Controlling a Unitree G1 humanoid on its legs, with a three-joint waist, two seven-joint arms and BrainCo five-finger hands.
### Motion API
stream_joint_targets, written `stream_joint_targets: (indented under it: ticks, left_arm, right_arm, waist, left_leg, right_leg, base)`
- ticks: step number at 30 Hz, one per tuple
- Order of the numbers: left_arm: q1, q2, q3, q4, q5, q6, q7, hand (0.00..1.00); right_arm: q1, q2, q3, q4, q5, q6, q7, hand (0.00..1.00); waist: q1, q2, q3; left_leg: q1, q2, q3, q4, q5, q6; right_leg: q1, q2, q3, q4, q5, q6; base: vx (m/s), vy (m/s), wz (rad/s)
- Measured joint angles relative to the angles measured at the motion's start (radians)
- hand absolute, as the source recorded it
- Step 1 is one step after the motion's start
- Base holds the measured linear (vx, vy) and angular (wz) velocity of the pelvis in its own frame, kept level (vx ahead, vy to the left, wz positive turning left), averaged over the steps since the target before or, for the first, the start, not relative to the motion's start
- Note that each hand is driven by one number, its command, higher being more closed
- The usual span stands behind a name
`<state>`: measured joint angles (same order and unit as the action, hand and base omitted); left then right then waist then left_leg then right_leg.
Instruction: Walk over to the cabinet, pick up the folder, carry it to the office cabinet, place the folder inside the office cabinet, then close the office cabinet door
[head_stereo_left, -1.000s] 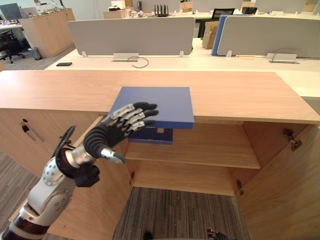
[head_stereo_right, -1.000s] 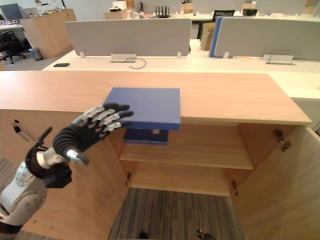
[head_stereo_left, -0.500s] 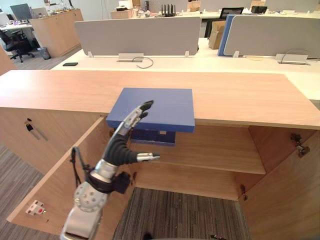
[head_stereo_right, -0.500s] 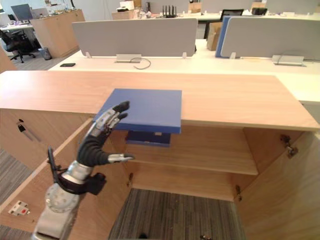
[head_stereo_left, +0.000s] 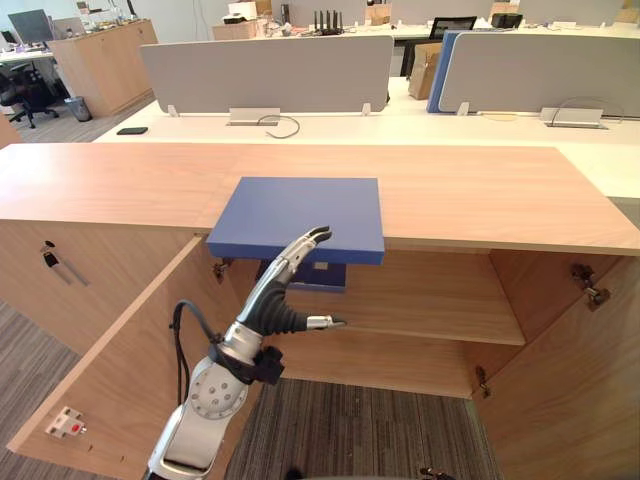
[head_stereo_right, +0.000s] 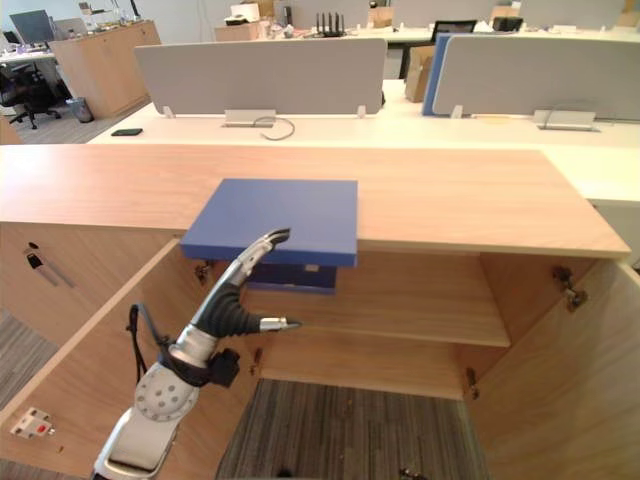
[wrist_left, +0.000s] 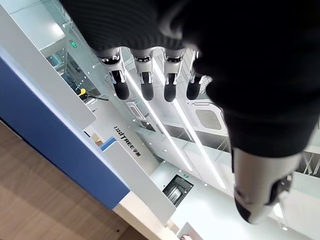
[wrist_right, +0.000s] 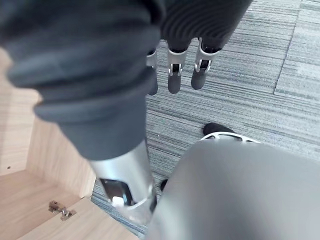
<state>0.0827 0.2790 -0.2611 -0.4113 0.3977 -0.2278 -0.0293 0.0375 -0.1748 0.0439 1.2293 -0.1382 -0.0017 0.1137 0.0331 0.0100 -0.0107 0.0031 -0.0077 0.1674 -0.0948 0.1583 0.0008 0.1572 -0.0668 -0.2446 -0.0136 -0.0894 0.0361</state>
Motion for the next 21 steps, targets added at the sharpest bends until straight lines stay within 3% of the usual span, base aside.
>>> stream_joint_targets:
  ticks: [11,21]
  left_arm:
    - [-0.069,0.014,0.005,0.097,0.261,-0.016,0.19,0.0]
    - [-0.101,0.05,0.005,0.181,0.355,-0.016,0.242,0.0]
  right_arm:
    - [-0.007,0.003,0.036,-0.001,-0.001,0.001,-0.03,0.0]
    - [-0.016,0.013,0.037,0.0,-0.001,0.0,-0.041,0.0]
  waist:
    - [-0.013,-0.009,0.001]
    - [-0.024,-0.017,0.006]
  left_leg:
    - [0.0,-0.006,0.001,0.0,-0.013,0.0]
    - [0.003,-0.004,0.009,0.0,-0.019,-0.007]
  right_leg:
    - [0.004,-0.005,0.0,-0.006,-0.005,0.006]
    - [0.007,-0.003,0.004,-0.012,-0.005,0.006]
  base:
    - [0.01,-0.002,0.0]
    - [0.0,0.0,0.0]
